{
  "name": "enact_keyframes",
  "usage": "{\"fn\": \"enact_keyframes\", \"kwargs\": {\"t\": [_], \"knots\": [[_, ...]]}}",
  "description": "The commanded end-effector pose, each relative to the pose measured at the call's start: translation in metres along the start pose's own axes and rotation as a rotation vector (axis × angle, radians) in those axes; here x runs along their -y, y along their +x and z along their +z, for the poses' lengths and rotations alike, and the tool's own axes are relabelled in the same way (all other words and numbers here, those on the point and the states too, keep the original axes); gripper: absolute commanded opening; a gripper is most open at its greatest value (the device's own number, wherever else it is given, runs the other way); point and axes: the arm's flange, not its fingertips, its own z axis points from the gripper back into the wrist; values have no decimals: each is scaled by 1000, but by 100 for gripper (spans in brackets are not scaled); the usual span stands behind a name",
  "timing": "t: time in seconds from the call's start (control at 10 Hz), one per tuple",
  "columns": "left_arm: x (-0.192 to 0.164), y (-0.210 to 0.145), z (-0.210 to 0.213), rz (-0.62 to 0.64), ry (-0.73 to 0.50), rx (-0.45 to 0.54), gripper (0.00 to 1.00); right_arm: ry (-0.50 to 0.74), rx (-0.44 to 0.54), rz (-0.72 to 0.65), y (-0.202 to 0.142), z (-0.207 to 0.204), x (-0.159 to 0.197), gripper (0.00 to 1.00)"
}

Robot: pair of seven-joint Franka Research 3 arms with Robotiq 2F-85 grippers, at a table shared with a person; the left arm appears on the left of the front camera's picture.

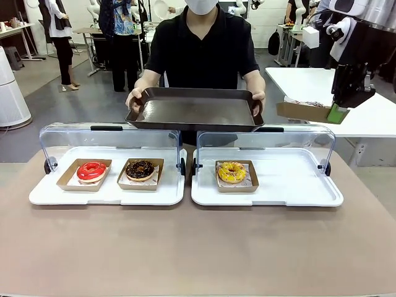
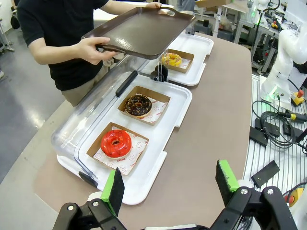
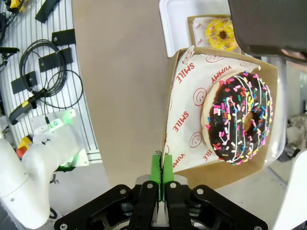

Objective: Provide the desired donut to the person.
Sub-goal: Place the picked Paper togo box onto the Handle tray extended by the person.

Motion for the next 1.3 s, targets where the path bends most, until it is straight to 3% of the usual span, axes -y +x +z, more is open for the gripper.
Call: {"fn": "enact_keyframes", "kwargs": {"t": [0.0, 0.2, 0.5, 0.8, 1.2], "knots": [[-1, 0, 1, -15, 2, 23, 100, 0, 0, 0, 0, 0, 0, 2], [-1, 0, 1, -15, 2, 23, 100, -114, -27, 116, 49, 46, -22, 2], [-1, 0, 1, -15, 2, 23, 100, -221, -9, 132, 114, 90, 8, 2], [-1, 0, 1, -15, 2, 23, 100, -214, 5, 132, 161, 66, 71, 2], [-1, 0, 1, -15, 2, 23, 100, -243, 47, 177, 170, -3, 145, 2]]}}
